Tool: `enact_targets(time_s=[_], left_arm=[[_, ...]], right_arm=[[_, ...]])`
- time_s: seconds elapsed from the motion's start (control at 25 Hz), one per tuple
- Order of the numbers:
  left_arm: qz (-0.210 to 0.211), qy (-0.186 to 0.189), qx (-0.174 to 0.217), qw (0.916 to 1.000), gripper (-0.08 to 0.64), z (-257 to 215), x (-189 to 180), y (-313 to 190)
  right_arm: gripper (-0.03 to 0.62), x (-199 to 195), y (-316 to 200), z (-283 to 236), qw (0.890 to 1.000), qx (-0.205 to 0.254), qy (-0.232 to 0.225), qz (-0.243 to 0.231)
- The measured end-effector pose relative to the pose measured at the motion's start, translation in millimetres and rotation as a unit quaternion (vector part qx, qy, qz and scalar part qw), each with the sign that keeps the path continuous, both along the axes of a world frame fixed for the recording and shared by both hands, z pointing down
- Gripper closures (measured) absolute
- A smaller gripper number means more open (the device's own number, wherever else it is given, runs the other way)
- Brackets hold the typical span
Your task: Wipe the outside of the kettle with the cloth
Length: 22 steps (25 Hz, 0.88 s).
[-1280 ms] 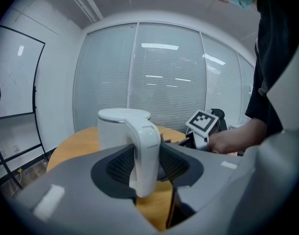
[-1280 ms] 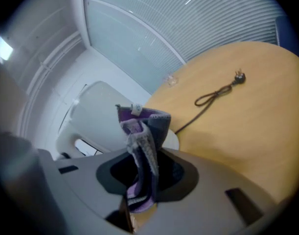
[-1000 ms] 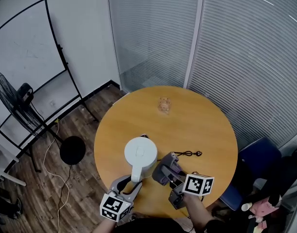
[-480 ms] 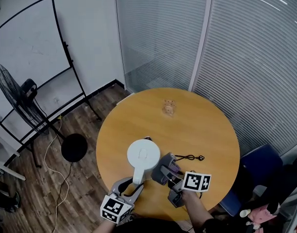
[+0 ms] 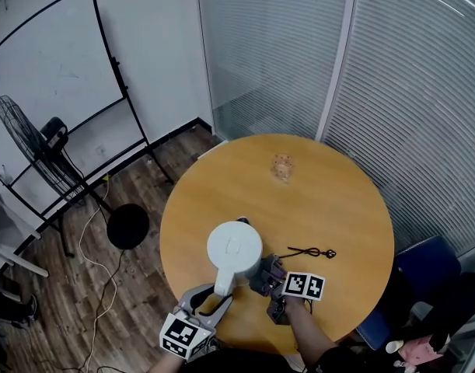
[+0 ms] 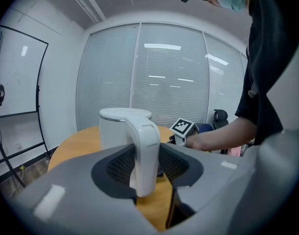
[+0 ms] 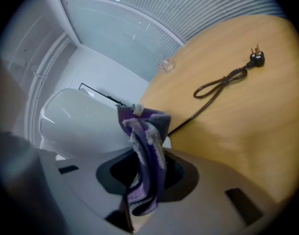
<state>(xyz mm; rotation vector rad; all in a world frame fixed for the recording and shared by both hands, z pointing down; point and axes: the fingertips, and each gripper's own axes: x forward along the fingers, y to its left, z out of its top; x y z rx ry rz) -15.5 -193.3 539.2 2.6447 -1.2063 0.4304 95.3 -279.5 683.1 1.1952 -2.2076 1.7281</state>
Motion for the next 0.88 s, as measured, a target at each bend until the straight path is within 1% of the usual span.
enact_targets(time_s=[0.12, 0.2, 0.36, 0.44, 0.56, 0.68, 0.76, 0.88], left_arm=[[-0.004, -0.002, 0.002, 1.0000, 0.396, -0.7, -0.6, -0.4], [-0.011, 0.000, -0.002, 0.9999, 0.396, -0.1, -1.4, -0.7], [-0.015, 0.001, -0.001, 0.9999, 0.396, -0.5, -0.5, 0.1], [-0.012, -0.002, 0.001, 0.9999, 0.397, -0.2, -0.1, 0.9], [-0.010, -0.003, 0.004, 0.9999, 0.397, 1.6, -0.8, 0.8], [-0.010, 0.001, 0.006, 0.9999, 0.396, 2.0, -2.1, 0.9], [-0.011, 0.004, 0.006, 0.9999, 0.396, 1.8, -3.0, 0.9], [-0.016, 0.009, 0.002, 0.9998, 0.397, 0.8, -3.1, -0.5]], right_arm=[[0.495, 0.4, 0.6, 31.4, 0.999, -0.025, 0.044, -0.006], [0.495, 1.1, 0.1, 45.9, 0.997, -0.035, 0.066, -0.003], [0.495, 1.9, -2.3, 48.8, 0.997, -0.040, 0.073, 0.003], [0.495, 5.1, -1.2, 40.2, 0.997, -0.030, 0.075, 0.002], [0.495, 15.0, -8.6, 11.6, 0.997, 0.011, 0.069, 0.019], [0.495, 27.4, -26.3, -36.9, 0.996, 0.066, 0.037, 0.057], [0.495, 34.5, -39.8, -75.6, 0.991, 0.106, 0.009, 0.079], [0.495, 40.5, -57.6, -132.2, 0.982, 0.162, -0.036, 0.094]])
